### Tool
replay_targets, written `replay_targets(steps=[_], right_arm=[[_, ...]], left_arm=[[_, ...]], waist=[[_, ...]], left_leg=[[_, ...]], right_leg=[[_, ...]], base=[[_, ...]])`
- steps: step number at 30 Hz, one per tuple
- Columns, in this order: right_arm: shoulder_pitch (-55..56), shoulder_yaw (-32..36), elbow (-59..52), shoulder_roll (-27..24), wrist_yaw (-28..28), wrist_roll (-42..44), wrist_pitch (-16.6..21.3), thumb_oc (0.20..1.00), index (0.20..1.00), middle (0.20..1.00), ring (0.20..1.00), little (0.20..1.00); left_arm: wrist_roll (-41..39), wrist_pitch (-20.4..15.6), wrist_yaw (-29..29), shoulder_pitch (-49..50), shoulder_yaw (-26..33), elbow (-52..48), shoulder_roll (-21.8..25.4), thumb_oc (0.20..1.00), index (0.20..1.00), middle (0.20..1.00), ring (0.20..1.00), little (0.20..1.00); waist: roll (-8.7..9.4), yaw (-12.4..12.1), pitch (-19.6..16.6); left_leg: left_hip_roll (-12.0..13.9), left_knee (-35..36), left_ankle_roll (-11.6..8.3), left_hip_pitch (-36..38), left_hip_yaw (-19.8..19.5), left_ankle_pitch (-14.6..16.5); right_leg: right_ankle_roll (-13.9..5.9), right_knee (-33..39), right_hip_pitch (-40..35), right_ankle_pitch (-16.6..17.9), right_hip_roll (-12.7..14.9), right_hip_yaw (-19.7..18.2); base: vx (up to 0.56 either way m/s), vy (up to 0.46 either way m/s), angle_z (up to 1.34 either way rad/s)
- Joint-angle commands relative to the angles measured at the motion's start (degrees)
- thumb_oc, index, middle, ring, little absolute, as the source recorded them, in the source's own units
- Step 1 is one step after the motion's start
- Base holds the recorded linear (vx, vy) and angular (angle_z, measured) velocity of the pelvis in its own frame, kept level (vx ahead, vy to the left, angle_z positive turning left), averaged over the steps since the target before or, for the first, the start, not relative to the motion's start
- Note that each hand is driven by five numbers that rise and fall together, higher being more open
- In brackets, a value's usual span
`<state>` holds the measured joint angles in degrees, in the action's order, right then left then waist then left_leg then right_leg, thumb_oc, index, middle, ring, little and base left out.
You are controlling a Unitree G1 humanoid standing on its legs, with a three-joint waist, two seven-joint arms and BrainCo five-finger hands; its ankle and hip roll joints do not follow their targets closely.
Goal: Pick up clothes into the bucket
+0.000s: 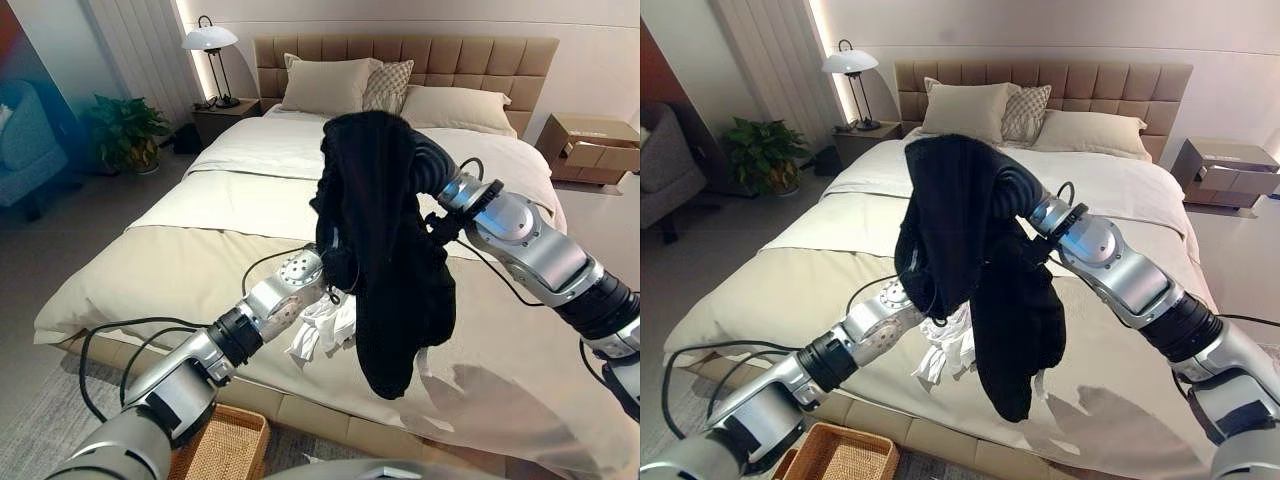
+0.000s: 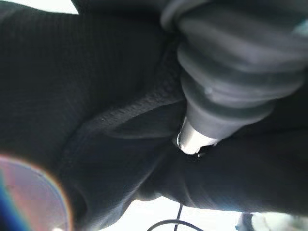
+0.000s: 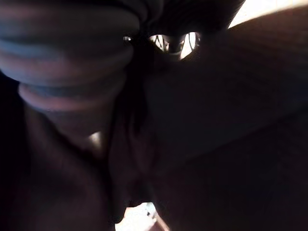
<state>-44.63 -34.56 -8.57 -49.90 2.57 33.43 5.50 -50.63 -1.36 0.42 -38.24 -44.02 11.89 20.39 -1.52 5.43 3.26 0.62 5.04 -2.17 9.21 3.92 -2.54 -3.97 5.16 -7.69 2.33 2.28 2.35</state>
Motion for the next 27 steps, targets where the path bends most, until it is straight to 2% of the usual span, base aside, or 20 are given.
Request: replay_targets(steps=[1, 6, 13, 15, 19, 20, 21, 24, 26, 27], right_arm=[[1.21, 5.34, -1.67, 1.84, -3.67, 2.70, 4.20, 1.000, 1.000, 1.000, 1.000, 1.000], [7.51, 10.96, -1.25, -0.81, -5.50, 7.86, 3.88, 1.000, 1.000, 1.000, 1.000, 1.000], [17.22, 19.75, -1.11, 0.25, -6.92, 10.88, 3.59, 1.000, 1.000, 1.000, 1.000, 1.000], [23.65, 25.75, -0.14, 3.46, -8.35, 8.32, 3.31, 1.000, 1.000, 1.000, 1.000, 1.000], [35.90, 36.17, 4.00, 13.39, -11.00, 1.48, 2.84, 1.000, 1.000, 1.000, 1.000, 1.000], [36.14, 36.19, 3.79, 13.55, -11.05, 1.37, 2.76, 1.000, 1.000, 1.000, 1.000, 1.000], [41.24, 39.82, 5.97, 17.63, -11.09, -2.70, 2.39, 1.000, 1.000, 1.000, 1.000, 1.000], [47.02, 42.50, 17.57, 23.42, -12.08, -7.57, 2.25, 1.000, 1.000, 1.000, 1.000, 1.000], [49.91, 43.42, 26.46, 27.59, -12.22, -7.54, 2.08, 1.000, 1.000, 1.000, 1.000, 1.000], [49.87, 43.23, 26.63, 27.58, -12.19, -7.54, 2.21, 1.000, 1.000, 1.000, 1.000, 1.000]], left_arm=[[-5.77, -2.60, 1.07, 0.12, 1.38, -1.25, -2.36, 0.200, 0.200, 0.200, 0.200, 0.200], [-5.31, -3.12, 2.70, 2.09, 3.54, -5.69, 1.57, 0.200, 0.200, 0.200, 0.200, 0.200], [-5.24, -3.86, 4.69, 6.17, 9.12, -8.55, 2.49, 0.200, 0.200, 0.200, 0.200, 0.200], [-4.29, -4.34, 5.47, 9.10, 13.45, -10.81, 2.97, 0.200, 0.200, 0.200, 0.200, 0.200], [4.58, -5.43, 5.50, 15.21, 24.26, -16.64, 7.08, 0.200, 0.200, 0.200, 0.200, 0.200], [4.66, -5.33, 5.57, 15.46, 24.25, -16.88, 7.17, 0.200, 0.200, 0.200, 0.200, 0.200], [8.96, -6.27, 5.52, 19.55, 30.03, -19.51, 8.86, 0.200, 0.200, 0.200, 0.200, 0.200], [13.63, -8.52, 5.93, 25.74, 40.18, -22.04, 11.20, 0.200, 0.200, 0.200, 0.200, 0.200], [14.41, -9.58, 6.21, 30.39, 46.05, -23.35, 11.19, 0.200, 0.200, 0.200, 0.200, 0.200], [14.41, -9.51, 6.21, 30.71, 46.24, -23.56, 11.21, 0.200, 0.200, 0.200, 0.200, 0.200]], waist=[[3.22, -1.02, -2.86], [3.42, -1.14, -2.59], [3.37, -1.27, -2.31], [3.11, -1.14, -2.18], [2.50, -1.43, -1.85], [2.60, -1.40, -1.93], [2.35, -1.53, -1.70], [2.10, -1.94, -1.28], [2.00, -2.50, -0.85], [2.03, -2.34, -0.92]], left_leg=[[-1.44, -3.49, 0.65, -1.22, -2.94, 4.41], [-1.48, -3.40, 0.61, -1.40, -2.92, 4.30], [-1.51, -3.35, 0.74, -1.53, -2.84, 4.31], [-1.55, -3.25, 0.86, -1.48, -2.74, 4.44], [-1.77, -3.15, 1.13, -1.57, -2.98, 4.64], [-1.78, -3.17, 1.12, -1.51, -3.01, 4.68], [-1.84, -3.11, 1.17, -1.60, -3.18, 4.71], [-1.94, -2.92, 1.13, -1.67, -3.63, 4.70], [-1.96, -2.96, 1.10, -1.87, -4.07, 4.65], [-1.96, -2.95, 1.09, -1.83, -4.10, 4.68]], right_leg=[[-3.65, -4.77, 1.15, -1.95, 4.45, 3.30], [-3.71, -4.56, 1.21, -1.78, 4.47, 3.56], [-3.71, -4.49, 1.33, -1.83, 4.53, 3.51], [-3.75, -4.52, 1.37, -1.91, 4.61, 3.60], [-3.69, -4.76, 1.43, -2.23, 4.65, 3.83], [-3.69, -4.79, 1.37, -2.30, 4.66, 3.86], [-3.63, -4.91, 1.37, -2.50, 4.71, 4.06], [-3.38, -4.99, 1.26, -2.78, 4.70, 4.41], [-3.23, -5.01, 1.29, -2.85, 4.70, 4.80], [-3.23, -5.01, 1.24, -2.89, 4.70, 4.83]], base=[[0.00, 0.000, 0.00], [0.00, 0.000, 0.00], [0.00, 0.000, 0.00], [0.00, 0.000, 0.00], [0.00, 0.000, 0.00], [0.00, 0.000, 0.00], [0.00, 0.000, 0.00], [0.00, 0.014, 0.13], [-0.01, 0.005, 0.11], [0.00, 0.006, 0.06]])
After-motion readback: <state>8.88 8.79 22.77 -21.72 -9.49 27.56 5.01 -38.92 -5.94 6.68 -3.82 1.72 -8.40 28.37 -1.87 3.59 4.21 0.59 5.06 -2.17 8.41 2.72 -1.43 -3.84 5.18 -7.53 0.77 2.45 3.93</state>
